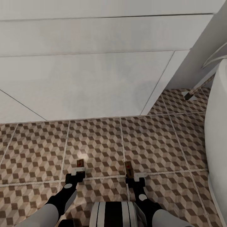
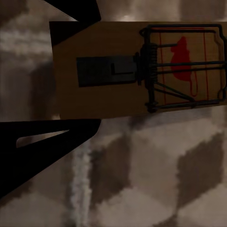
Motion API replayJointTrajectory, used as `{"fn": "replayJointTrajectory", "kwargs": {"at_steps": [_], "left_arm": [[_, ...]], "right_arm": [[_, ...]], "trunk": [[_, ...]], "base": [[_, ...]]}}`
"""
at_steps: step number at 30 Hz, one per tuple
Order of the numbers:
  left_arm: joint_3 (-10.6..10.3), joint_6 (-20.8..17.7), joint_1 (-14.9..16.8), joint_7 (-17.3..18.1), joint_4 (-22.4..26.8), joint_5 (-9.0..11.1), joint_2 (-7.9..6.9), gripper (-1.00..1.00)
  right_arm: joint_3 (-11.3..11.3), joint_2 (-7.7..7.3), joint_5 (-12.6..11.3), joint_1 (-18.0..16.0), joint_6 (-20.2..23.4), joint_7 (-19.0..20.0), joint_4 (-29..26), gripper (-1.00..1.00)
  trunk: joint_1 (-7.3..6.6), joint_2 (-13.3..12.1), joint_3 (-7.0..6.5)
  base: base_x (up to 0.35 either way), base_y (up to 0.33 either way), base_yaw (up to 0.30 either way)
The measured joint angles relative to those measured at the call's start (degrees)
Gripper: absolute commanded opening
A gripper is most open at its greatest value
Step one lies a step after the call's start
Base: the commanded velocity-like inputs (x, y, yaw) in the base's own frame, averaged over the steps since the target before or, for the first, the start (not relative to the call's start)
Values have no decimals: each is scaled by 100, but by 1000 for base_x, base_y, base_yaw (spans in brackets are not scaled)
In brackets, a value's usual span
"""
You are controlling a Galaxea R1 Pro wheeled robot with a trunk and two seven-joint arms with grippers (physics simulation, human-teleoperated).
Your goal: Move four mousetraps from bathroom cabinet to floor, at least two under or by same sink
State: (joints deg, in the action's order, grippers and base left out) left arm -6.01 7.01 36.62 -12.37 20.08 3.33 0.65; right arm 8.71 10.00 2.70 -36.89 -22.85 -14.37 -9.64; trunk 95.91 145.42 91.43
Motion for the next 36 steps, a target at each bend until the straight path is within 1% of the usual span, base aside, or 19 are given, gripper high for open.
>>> {"fn": "replayJointTrajectory", "kwargs": {"at_steps": [3, 7, 10, 36], "left_arm": [[3, 6, 0, -3, 1, -1, 0, -100], [5, 9, 0, -5, 2, -2, 0, -100], [3, 8, 0, -6, -1, -3, 0, -100], [-13, -10, 0, -10, -5, 35, 3, -100]], "right_arm": [[2, 0, 23, 0, -7, 4, -3, -100], [7, 0, 170, 0, -28, 7, -10, -100], [6, 0, 226, 0, -33, 7, -15, -100], [9, 0, 290, 0, 59, -21, -128, -100]], "trunk": [[0, 0, 0], [0, 0, 0], [0, 0, 0], [0, 0, 0]], "base": [[4, 0, 0], [1, 0, 0], [0, 0, 0], [0, 0, 0]]}}
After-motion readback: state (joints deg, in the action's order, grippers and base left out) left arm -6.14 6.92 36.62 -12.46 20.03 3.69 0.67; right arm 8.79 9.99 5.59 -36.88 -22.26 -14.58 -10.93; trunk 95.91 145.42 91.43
